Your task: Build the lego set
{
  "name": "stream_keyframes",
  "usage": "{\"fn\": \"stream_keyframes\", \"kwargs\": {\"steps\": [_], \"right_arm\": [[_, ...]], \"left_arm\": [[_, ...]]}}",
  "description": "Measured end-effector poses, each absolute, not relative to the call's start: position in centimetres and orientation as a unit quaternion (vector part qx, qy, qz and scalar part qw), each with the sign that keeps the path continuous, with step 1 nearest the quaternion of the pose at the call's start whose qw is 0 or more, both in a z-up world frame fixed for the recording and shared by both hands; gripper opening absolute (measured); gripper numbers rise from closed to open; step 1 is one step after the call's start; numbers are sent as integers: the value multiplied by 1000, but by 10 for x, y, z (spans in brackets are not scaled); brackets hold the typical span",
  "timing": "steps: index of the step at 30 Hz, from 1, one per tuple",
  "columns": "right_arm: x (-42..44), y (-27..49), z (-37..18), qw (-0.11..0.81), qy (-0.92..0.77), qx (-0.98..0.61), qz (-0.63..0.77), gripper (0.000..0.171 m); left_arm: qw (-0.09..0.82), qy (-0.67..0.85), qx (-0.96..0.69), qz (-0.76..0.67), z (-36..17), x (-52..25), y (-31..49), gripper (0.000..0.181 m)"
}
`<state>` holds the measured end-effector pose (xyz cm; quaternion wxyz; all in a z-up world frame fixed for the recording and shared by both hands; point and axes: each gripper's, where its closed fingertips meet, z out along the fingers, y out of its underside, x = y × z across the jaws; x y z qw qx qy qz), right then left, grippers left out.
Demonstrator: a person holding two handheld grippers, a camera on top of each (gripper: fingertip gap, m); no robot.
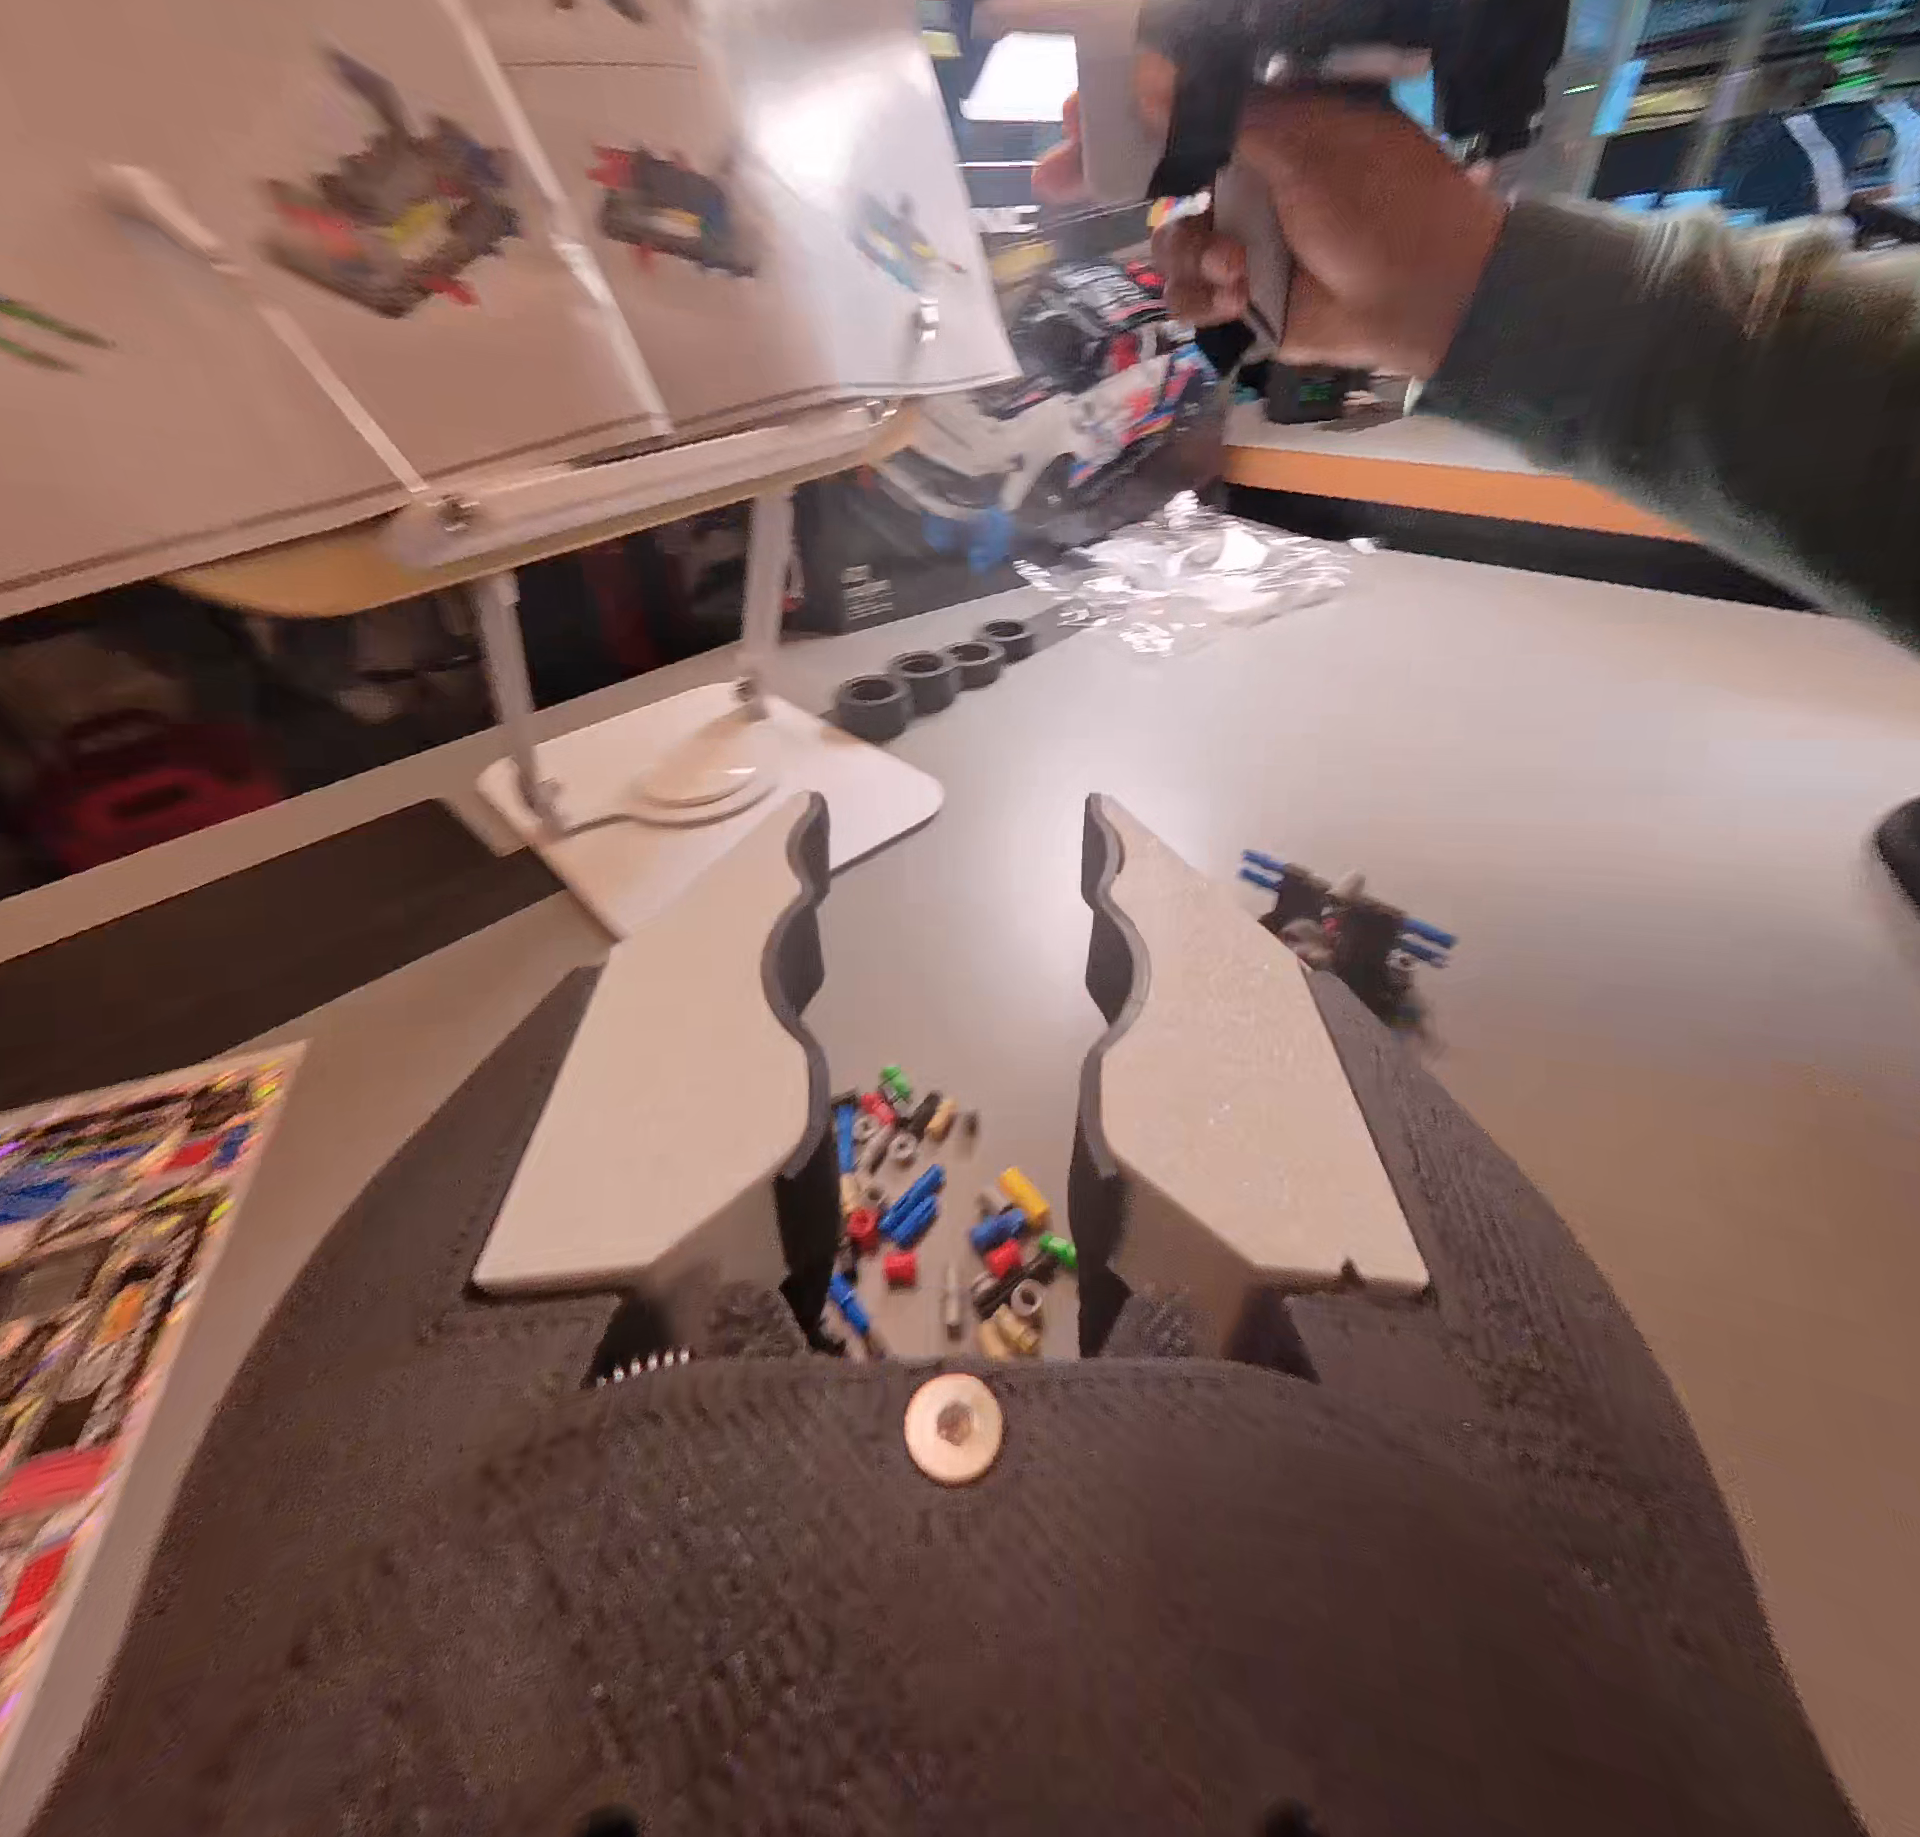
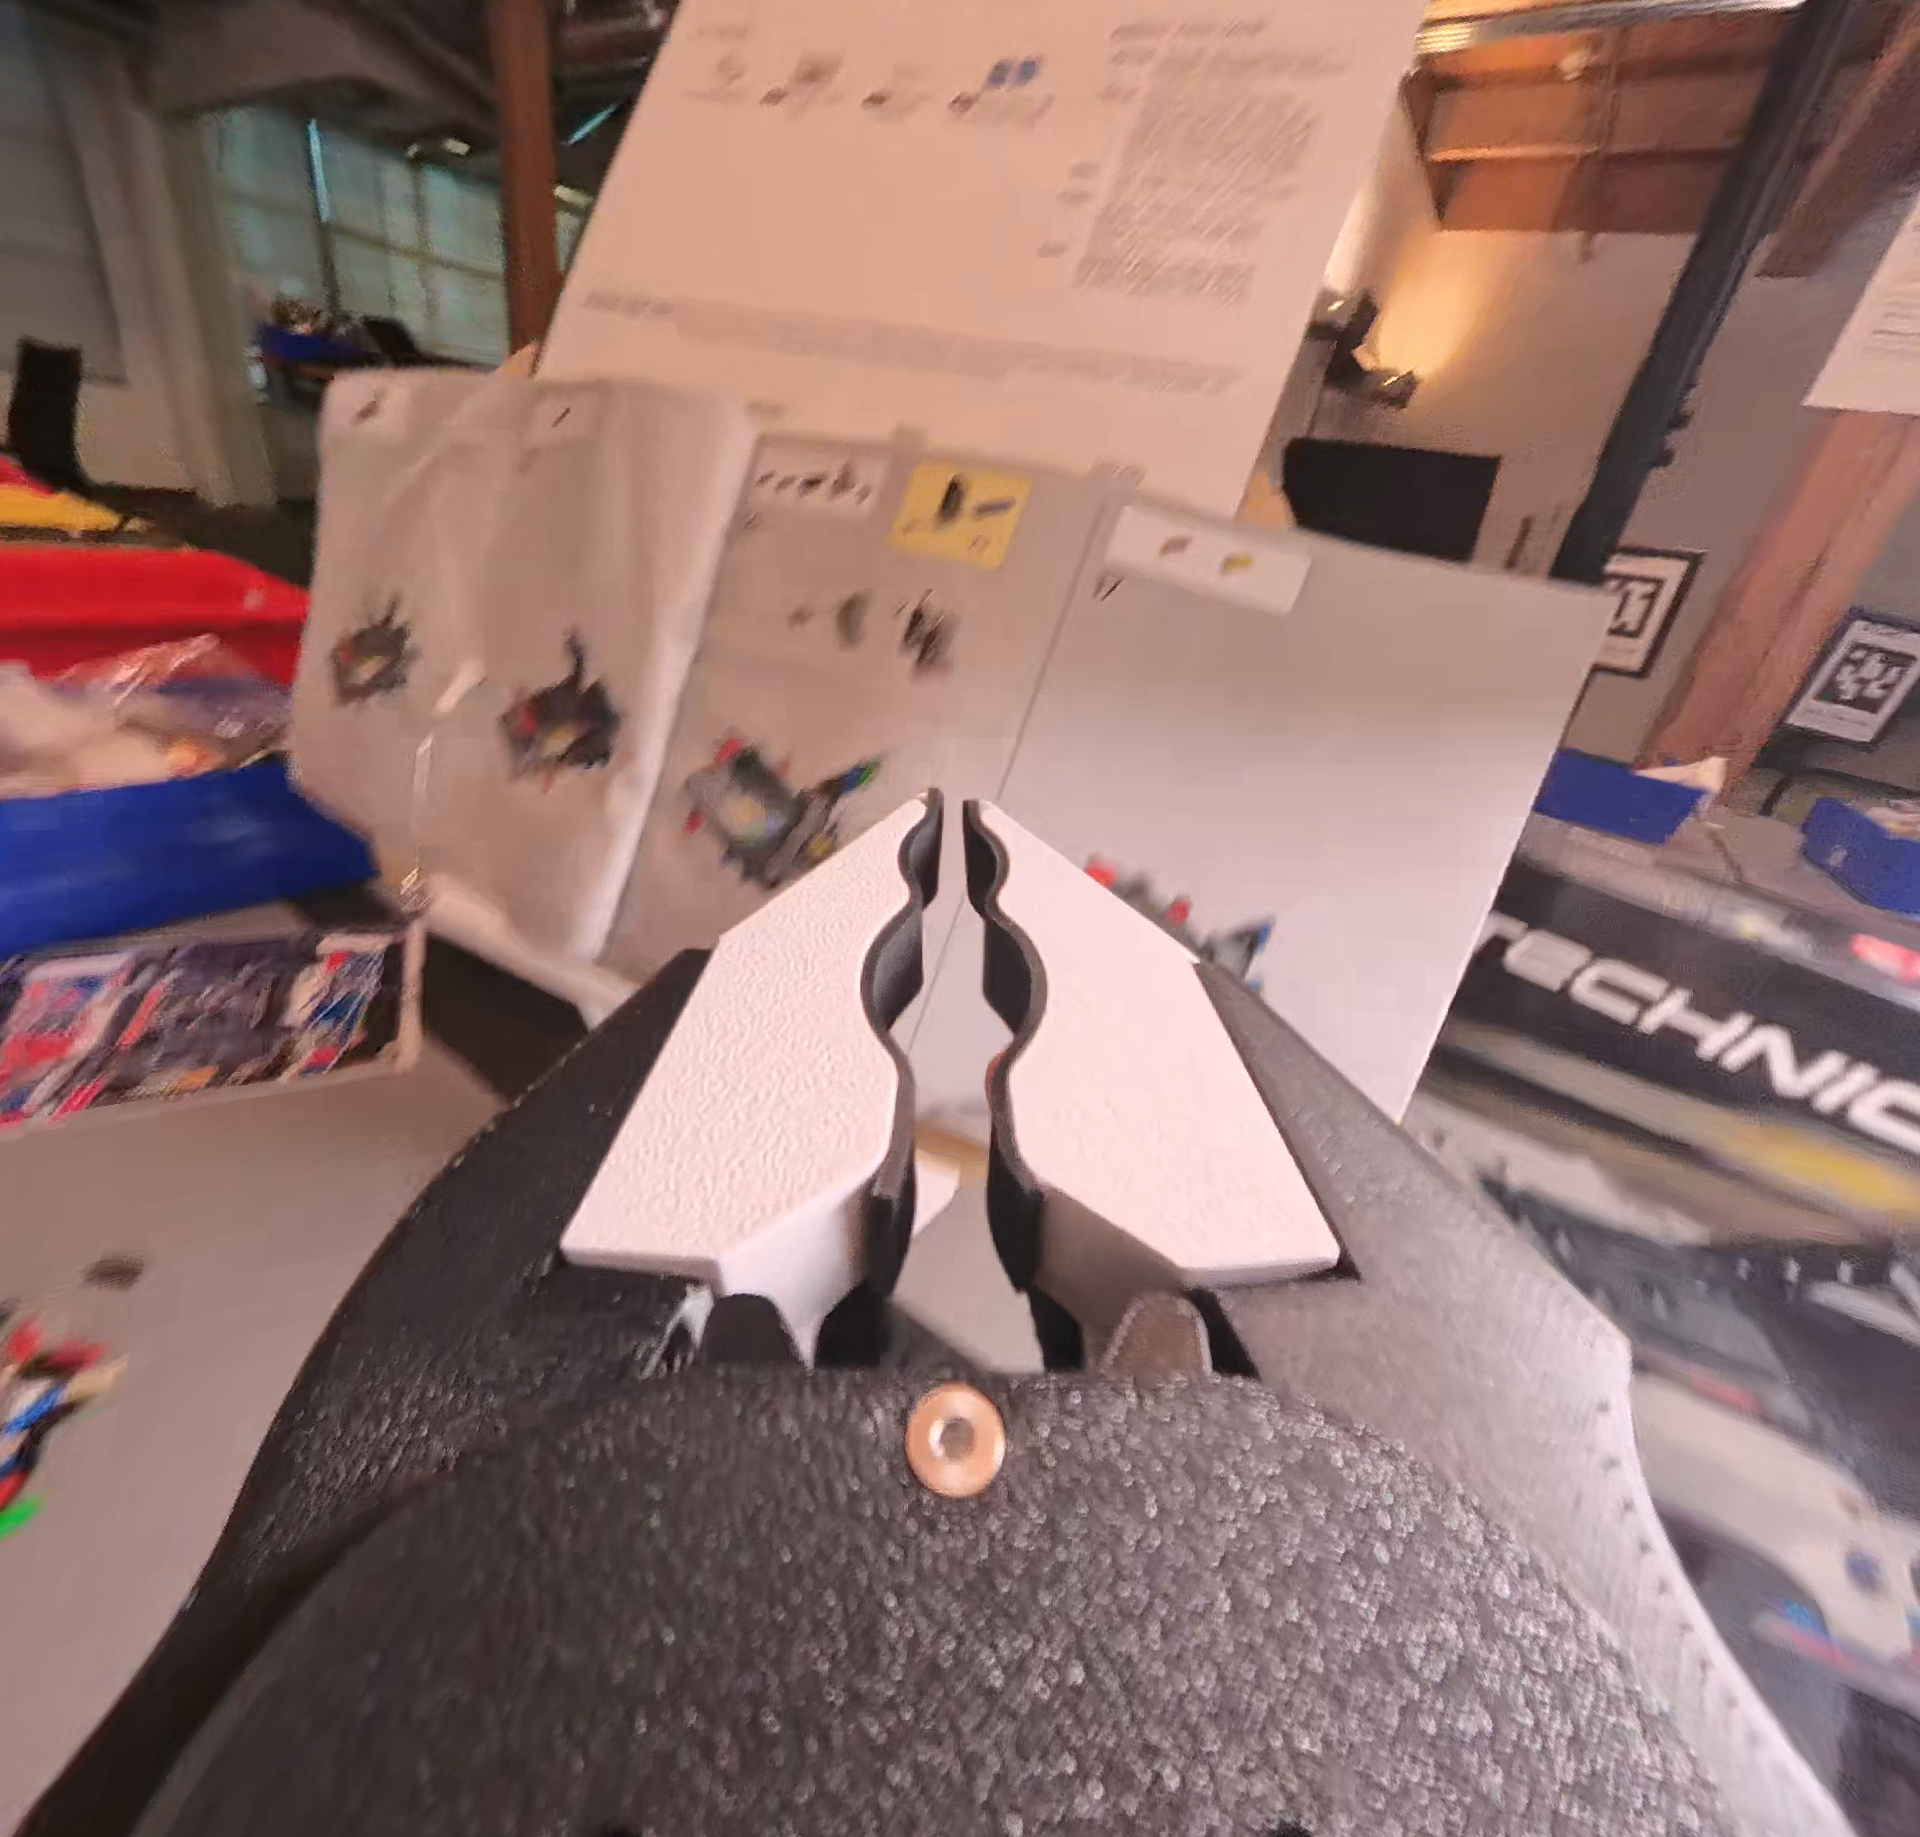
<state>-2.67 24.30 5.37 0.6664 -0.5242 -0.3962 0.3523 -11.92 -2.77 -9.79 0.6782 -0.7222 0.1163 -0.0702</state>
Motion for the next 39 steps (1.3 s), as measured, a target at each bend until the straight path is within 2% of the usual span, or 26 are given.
{"fn": "stream_keyframes", "kwargs": {"steps": [5, 11, 39], "right_arm": [[-62, 300, 92, 682, -358, -532, 352, 0], [-85, 330, 95, 684, -362, -539, 333, 0], [-71, 354, 89, 675, -385, -547, 311, 0]], "left_arm": [[674, 74, -734, -41, -118, -150, -33, 39], [660, 79, -745, -54, -133, -155, -24, 37], [651, 89, -751, -59, -138, -147, -23, 35]]}}
